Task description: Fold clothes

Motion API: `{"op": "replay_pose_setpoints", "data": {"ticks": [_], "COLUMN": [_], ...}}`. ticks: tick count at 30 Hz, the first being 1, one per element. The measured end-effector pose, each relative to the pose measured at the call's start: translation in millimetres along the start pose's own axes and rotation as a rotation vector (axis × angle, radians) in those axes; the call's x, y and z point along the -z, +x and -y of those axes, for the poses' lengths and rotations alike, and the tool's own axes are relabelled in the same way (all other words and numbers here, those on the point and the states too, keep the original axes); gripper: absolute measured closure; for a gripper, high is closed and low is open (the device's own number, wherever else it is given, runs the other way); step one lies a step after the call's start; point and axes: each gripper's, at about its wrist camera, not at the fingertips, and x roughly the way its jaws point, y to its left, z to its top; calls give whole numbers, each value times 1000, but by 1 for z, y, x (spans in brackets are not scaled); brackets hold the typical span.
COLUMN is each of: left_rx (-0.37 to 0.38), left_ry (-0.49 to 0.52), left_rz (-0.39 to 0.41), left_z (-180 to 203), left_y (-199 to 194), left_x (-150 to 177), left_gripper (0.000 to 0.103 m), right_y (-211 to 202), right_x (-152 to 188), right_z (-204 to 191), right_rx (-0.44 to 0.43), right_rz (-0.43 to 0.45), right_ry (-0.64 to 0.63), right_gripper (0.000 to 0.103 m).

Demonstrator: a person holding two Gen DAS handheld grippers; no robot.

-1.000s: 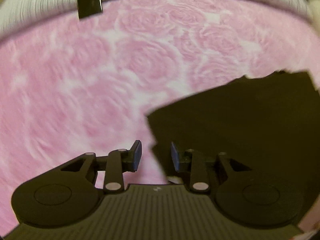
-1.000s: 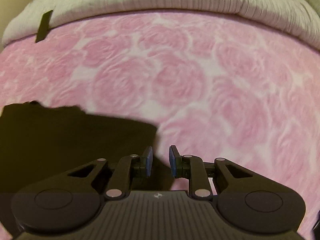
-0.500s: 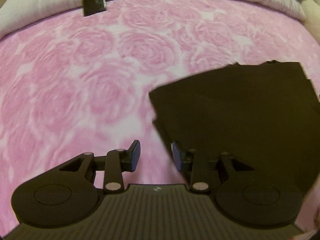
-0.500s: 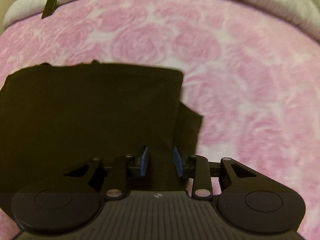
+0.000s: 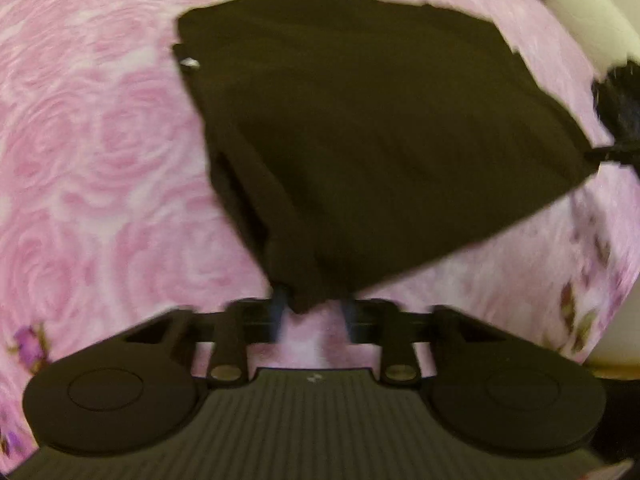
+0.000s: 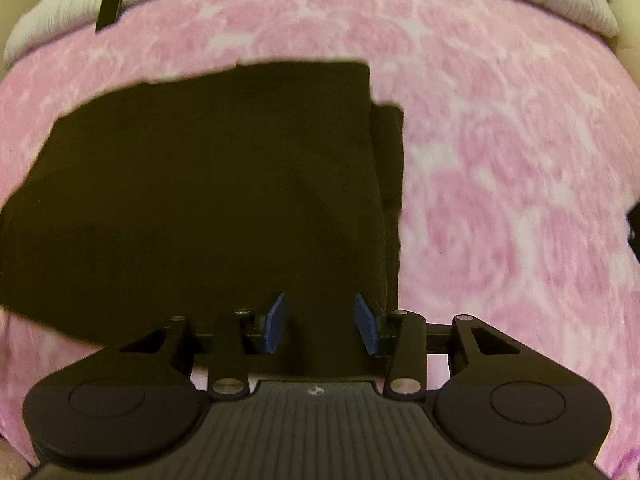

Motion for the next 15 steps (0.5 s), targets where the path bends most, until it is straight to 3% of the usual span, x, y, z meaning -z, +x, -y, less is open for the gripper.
{"op": "replay_pose_setpoints", "data": {"ticks": [3, 7, 10, 11, 12, 14, 15], "left_rx": [-78, -159, -192, -202, -211, -230, -233], "left_ry": [122, 127, 233, 274, 316, 398, 473], "left_rz": [-2, -16, 36, 57, 78, 120, 138], "left_z": [0, -25, -11, -4, 2, 15, 27], "left_y": [-8, -29, -40, -43, -47, -53, -51], "left_x": [8, 20, 23, 24, 25, 27, 30], "left_gripper": [100, 103, 103, 99, 83, 62, 62], "right_y": [0, -1, -7, -10, -13, -19, -21], "right_x": [14, 23, 29, 33, 37, 47, 53], "right_z": [0, 12, 18, 16, 13, 1, -7], "right_rx": [7, 35, 59, 64, 69, 80, 86], "right_rz": [-15, -3, 11, 20, 29, 51, 61], "right_ry": [-47, -57, -80, -117, -162, -280, -352], "right_gripper": [61, 61, 61, 60, 57, 53, 53]}}
